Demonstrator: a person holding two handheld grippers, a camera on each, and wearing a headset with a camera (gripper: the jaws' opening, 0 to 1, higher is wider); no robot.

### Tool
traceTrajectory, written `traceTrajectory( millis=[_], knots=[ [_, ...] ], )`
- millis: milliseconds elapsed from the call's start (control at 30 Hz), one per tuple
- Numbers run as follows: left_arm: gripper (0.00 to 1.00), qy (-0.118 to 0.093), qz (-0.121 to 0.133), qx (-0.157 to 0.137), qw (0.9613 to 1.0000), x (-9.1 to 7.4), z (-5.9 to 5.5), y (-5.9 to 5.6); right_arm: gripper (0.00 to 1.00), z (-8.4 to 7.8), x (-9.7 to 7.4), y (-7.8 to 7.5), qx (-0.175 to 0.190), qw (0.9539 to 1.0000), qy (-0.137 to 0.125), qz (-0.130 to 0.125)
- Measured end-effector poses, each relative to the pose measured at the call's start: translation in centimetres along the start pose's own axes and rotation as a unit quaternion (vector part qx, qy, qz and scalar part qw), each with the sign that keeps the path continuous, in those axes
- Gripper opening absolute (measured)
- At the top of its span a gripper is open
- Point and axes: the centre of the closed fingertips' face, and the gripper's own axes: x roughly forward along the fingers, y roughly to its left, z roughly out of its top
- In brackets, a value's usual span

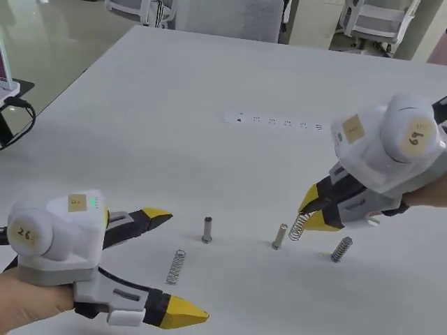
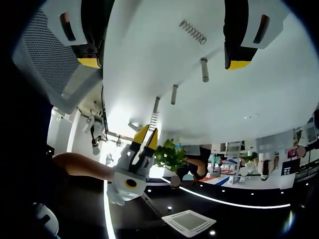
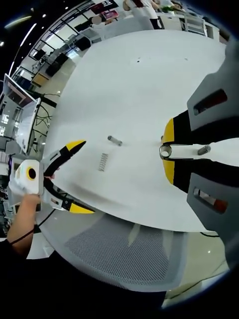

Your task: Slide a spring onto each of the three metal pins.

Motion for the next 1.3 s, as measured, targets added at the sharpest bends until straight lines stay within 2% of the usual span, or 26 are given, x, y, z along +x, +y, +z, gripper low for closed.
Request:
traceTrajectory(
  millis=[300,567,700,833,1300],
  knots=[
    [0.98,-0.004,0.002,-0.004,1.0000,-0.3,0.1,0.1,0.06,0.5,0.4,-1.3,-0.029,0.9994,0.016,0.003],
    [0.97,-0.004,0.003,-0.015,0.9999,-0.6,-0.1,0.2,0.06,0.0,1.0,-2.5,-0.024,0.9995,0.020,-0.002],
    [0.97,-0.011,0.007,-0.014,0.9998,-0.7,0.2,0.3,0.06,-0.6,1.3,-2.6,-0.019,0.9995,0.025,-0.001],
    [0.97,-0.008,0.010,-0.014,0.9998,-0.8,-0.1,0.4,0.06,-0.9,1.6,-2.9,-0.021,0.9994,0.026,-0.008],
    [0.97,-0.013,0.010,-0.017,0.9997,-0.8,0.2,0.4,0.06,-1.2,2.3,-2.8,-0.014,0.9997,0.021,-0.008]
  ],
)
